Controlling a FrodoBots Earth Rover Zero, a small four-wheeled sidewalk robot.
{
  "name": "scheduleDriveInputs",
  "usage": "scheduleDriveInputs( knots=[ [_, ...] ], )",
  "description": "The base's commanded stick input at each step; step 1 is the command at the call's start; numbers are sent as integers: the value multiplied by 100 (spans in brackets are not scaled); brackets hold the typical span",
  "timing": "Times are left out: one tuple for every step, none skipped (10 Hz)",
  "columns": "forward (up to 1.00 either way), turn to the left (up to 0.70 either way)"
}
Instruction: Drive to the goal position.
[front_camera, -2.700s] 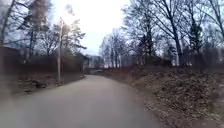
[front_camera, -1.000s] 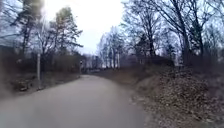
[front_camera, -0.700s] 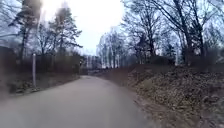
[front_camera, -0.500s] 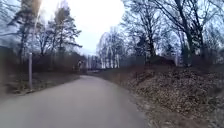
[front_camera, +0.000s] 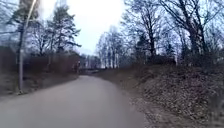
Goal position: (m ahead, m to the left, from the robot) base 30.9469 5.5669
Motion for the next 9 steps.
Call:
scheduleDriveInputs(
  knots=[
    [100,0],
    [100,0],
    [100,0],
    [100,25],
    [100,40],
    [100,40],
    [100,40],
    [100,40],
    [100,35]
  ],
)
